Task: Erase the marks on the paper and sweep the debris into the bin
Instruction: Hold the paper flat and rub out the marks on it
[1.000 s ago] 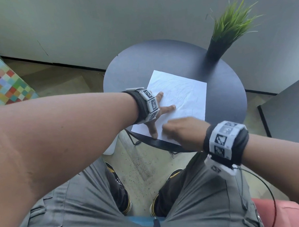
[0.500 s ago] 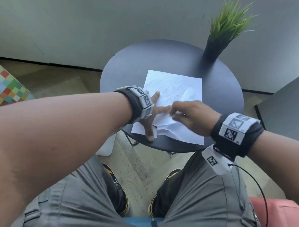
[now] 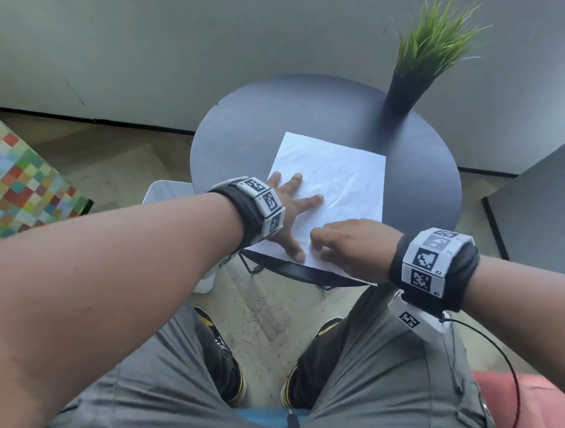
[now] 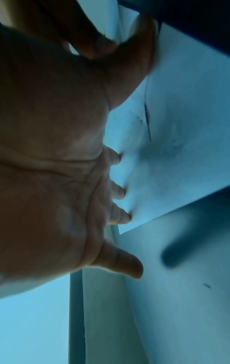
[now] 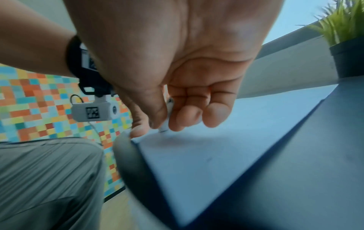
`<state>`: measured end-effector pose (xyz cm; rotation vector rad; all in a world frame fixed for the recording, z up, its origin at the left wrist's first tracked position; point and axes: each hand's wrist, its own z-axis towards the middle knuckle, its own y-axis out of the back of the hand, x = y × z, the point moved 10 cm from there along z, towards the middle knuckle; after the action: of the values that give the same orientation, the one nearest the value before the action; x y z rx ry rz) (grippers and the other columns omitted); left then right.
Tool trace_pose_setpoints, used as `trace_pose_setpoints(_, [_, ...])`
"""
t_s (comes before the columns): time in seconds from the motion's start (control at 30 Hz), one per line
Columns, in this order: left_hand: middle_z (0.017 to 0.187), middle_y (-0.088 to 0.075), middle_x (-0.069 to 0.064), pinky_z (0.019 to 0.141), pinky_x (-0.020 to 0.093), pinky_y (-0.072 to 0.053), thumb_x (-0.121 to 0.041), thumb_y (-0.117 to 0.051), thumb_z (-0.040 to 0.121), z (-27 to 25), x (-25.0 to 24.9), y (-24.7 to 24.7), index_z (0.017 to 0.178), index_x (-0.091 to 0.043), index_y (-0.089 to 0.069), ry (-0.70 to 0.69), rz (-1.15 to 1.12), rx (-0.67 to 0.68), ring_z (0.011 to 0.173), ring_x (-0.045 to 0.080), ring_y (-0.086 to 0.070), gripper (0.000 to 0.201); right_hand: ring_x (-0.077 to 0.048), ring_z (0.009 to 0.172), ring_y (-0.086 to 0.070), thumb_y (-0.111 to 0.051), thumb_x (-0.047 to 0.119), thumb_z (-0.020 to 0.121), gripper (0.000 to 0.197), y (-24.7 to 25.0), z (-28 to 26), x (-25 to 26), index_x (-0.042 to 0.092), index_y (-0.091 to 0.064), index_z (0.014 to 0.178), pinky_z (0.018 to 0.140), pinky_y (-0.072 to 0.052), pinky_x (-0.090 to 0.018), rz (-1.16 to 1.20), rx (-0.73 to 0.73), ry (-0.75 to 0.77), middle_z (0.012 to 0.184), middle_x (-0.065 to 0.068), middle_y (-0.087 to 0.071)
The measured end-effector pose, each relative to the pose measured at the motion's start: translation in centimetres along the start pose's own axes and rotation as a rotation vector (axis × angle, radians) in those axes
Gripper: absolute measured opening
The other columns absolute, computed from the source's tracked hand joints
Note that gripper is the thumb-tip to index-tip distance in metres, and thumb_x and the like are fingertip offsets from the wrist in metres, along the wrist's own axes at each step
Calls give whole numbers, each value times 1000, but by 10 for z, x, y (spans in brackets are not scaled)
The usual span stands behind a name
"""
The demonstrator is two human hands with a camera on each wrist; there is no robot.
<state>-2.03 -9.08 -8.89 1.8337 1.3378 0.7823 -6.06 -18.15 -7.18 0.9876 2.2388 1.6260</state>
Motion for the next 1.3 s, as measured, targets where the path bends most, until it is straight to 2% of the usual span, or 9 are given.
trace_pose_setpoints(0.13, [159,26,2,111,69,-14,-81,-73,50,3,0,-1,145,-53,16,2,-4,28,145,44,15,133,-24,99,-56,-43,12,89,29,22,7,-31,26,-48,113,82,-48,-39,-13,-52,-154,108,2,-60])
trace_pose_setpoints(0.27, [159,25,6,111,68,-16,-86,-69,47,5,0,-1,144,-52,19,3,38,19,144,48,9,136,-24,86,-52,-43,19,96,13,-4,7,12,20,-46,109,75,-46,-38,-43,24,42,97,2,-54])
trace_pose_setpoints(0.43, [159,26,7,109,68,-14,-87,-68,45,9,-1,-1,144,-52,20,3,39,8,145,47,9,137,-22,89,-56,-39,26,100,10,21,17,-27,26,-47,107,77,-49,-38,-48,-112,-86,97,6,-56])
trace_pose_setpoints(0.57, [158,27,7,109,69,-15,-90,-65,41,9,-1,0,142,-52,23,16,93,17,145,48,6,140,-19,82,-50,-46,22,98,9,-8,8,18,24,-46,107,73,-47,-37,-33,26,120,94,5,-53])
trace_pose_setpoints(0.73, [158,26,9,108,70,-18,-91,-66,37,10,-2,2,142,-53,22,11,83,7,143,51,4,142,-17,88,-54,-44,23,99,8,17,14,-22,27,-49,105,78,-48,-37,-45,-101,-33,100,7,-58])
trace_pose_setpoints(0.87, [158,28,7,107,70,-17,-91,-64,37,8,-2,1,140,-54,25,20,101,17,144,49,5,141,-21,88,-55,-47,20,97,12,-9,4,21,25,-48,108,77,-48,-37,4,33,138,98,3,-58])
trace_pose_setpoints(1.07, [158,27,8,107,70,-21,-89,-66,38,8,-2,3,140,-52,24,27,97,13,143,50,1,141,-28,96,-58,-47,16,93,21,27,9,-53,27,-46,112,78,-50,-38,-71,-135,-191,106,-2,-64])
trace_pose_setpoints(1.23, [159,25,5,110,68,-19,-82,-74,39,6,-1,3,144,-53,18,4,101,30,145,48,5,143,-24,95,-55,-40,29,100,14,1,-1,1,26,-48,112,81,-48,-41,-5,27,1,106,2,-61])
trace_pose_setpoints(1.3, [160,24,4,110,68,-19,-78,-77,41,4,-1,4,145,-52,16,-5,96,33,146,46,6,142,-20,100,-54,-39,30,100,17,9,1,-14,33,-48,113,80,-48,-38,-43,-5,-54,108,7,-59])
